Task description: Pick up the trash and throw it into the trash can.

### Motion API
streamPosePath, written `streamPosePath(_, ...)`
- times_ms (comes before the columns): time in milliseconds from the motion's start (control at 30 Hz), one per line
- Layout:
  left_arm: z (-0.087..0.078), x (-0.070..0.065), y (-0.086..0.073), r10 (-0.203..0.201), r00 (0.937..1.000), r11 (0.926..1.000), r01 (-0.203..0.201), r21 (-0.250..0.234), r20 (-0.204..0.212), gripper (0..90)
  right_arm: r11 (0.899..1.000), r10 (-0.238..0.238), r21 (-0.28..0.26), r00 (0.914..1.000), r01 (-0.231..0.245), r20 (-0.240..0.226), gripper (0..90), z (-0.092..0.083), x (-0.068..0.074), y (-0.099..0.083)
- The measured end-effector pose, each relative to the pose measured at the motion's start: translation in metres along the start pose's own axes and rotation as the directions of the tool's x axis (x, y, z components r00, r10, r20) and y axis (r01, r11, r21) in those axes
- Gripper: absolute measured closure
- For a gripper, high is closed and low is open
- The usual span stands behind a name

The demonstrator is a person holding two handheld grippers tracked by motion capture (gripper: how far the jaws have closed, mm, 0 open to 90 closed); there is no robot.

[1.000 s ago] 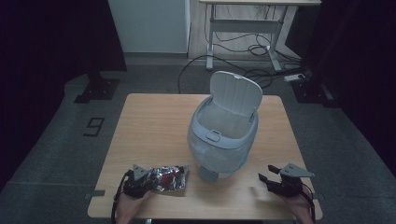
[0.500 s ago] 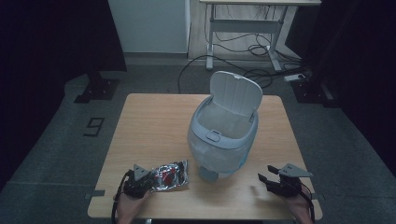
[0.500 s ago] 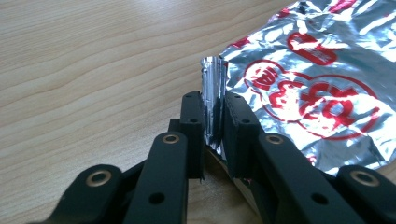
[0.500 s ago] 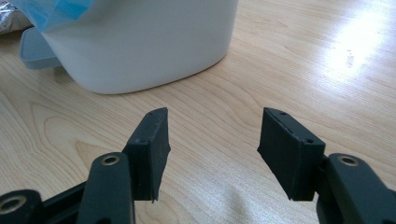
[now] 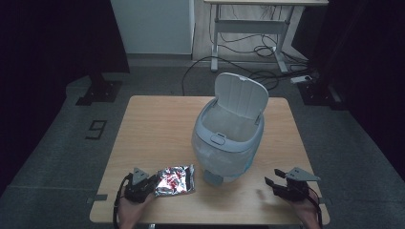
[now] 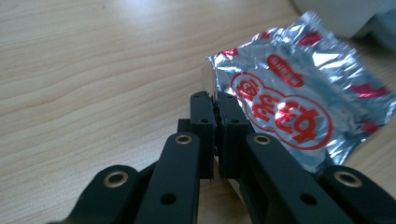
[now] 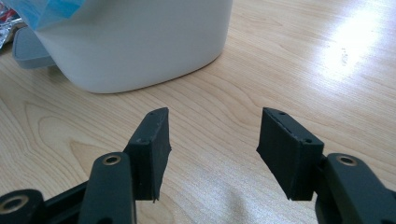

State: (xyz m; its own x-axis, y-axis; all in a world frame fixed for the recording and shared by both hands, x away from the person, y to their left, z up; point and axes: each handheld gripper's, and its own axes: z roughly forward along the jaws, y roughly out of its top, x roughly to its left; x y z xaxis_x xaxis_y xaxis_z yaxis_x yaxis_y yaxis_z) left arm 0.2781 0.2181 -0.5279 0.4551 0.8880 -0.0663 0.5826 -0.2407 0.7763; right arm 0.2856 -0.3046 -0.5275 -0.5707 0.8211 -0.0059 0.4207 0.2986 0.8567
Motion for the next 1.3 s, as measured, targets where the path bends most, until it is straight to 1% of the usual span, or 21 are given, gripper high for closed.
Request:
streamPosePath(167,-0.014,0.003,0.005,-0.031,0.9992,0.9977,0.033,-0.060,0.023,87.1,1.000,0.004,0.001,1.0000,-0.004,0.002,42.8,0.000,-0.001,0.000)
streamPosePath(333,-0.023,0.009,0.005,-0.065,0.9973,0.9931,0.068,-0.095,0.036,87.3,1.000,0.005,0.001,1.0000,-0.005,0.003,43.0,0.000,-0.002,0.000)
streamPosePath(400,-0.027,0.012,0.006,-0.080,0.9958,0.9900,0.085,-0.113,0.043,87.3,1.000,0.005,0.000,1.0000,-0.005,0.003,43.1,0.000,-0.002,-0.001)
streamPosePath(600,-0.039,0.019,0.008,-0.101,0.9933,0.9819,0.109,-0.155,0.055,87.3,1.000,0.014,0.005,0.9999,-0.014,-0.004,44.1,0.000,-0.003,-0.001)
streamPosePath(667,-0.042,0.021,0.008,-0.110,0.9921,0.9782,0.119,-0.170,0.061,87.3,1.000,0.014,0.005,0.9999,-0.014,-0.003,44.1,0.000,-0.003,-0.001)
streamPosePath(767,-0.048,0.024,0.010,-0.124,0.9899,0.9707,0.136,-0.198,0.069,87.3,1.000,0.014,0.007,0.9999,-0.014,-0.002,44.1,0.000,-0.004,-0.001)
streamPosePath(867,-0.054,0.025,0.012,-0.129,0.9888,0.9648,0.143,-0.221,0.075,87.3,1.000,0.020,0.002,0.9998,-0.020,0.001,44.1,-0.001,-0.005,-0.001)
streamPosePath(967,-0.058,0.025,0.014,-0.127,0.9883,0.9614,0.143,-0.235,0.085,87.3,1.000,0.024,-0.001,0.9997,-0.024,0.004,44.2,-0.002,-0.006,-0.001)
streamPosePath(1167,-0.061,0.024,0.017,-0.116,0.9877,0.9612,0.138,-0.239,0.104,87.3,1.000,0.023,0.004,0.9997,-0.023,0.005,44.2,-0.002,-0.007,-0.002)
streamPosePath(1300,-0.064,0.024,0.019,-0.112,0.9877,0.9590,0.136,-0.249,0.110,87.4,1.000,0.026,0.009,0.9997,-0.026,0.001,44.2,-0.001,-0.008,-0.002)
